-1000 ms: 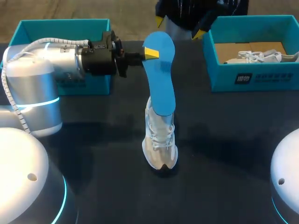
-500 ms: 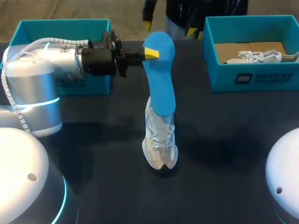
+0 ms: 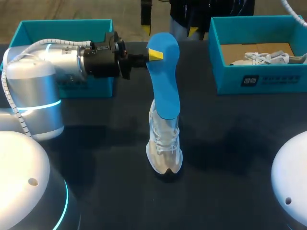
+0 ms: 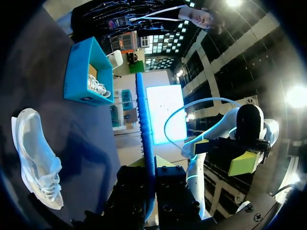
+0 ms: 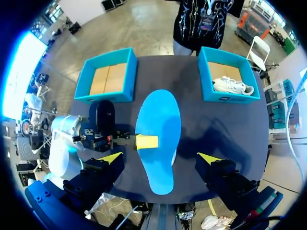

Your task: Take the shoe out of the shoebox, open the shoe tongue, remove and reinsert the insole, then place the shoe into the shoebox

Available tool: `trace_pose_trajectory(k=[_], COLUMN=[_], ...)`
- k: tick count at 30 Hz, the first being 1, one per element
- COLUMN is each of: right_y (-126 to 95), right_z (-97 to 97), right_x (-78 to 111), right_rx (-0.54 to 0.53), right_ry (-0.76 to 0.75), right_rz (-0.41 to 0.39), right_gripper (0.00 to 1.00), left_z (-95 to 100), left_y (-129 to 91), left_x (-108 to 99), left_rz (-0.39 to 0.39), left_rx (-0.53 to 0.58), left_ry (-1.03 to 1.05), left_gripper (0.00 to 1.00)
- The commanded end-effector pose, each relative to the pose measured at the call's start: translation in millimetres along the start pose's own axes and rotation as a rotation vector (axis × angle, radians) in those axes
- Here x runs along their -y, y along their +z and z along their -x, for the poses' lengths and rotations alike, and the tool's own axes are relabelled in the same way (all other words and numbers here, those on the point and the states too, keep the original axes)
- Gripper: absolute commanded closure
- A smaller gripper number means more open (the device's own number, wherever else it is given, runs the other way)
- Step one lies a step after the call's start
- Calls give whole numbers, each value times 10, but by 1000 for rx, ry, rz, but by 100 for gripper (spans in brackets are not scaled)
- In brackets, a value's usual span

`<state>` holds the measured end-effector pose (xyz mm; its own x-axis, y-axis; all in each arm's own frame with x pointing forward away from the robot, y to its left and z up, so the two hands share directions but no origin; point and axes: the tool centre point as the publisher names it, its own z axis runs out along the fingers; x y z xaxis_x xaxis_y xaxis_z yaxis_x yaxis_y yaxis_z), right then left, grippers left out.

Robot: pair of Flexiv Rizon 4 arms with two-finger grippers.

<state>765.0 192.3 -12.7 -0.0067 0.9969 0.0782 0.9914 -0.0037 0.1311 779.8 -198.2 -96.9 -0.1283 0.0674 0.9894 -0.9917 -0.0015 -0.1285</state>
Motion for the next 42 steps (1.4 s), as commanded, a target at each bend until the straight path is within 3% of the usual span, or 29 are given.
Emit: trace_pose_trajectory(k=[1,14,42], right_y=[1,-13,68], right_z=[-16,85,815], right_x=[-19,-1,208], right_rx=[-6,-105,-548], right_ry=[-2,-7,71], right_rz=[-4,-4,9], right_gripper=[0,0,0], left_z=[-1,-1,-1], left_y=[-4,-4,-4], left_x=[-12,-12,-12], left_rz=[-1,-1,-1], left_rx=[3,3,3], left_ry=[0,0,0], left_gripper=[100,100,100])
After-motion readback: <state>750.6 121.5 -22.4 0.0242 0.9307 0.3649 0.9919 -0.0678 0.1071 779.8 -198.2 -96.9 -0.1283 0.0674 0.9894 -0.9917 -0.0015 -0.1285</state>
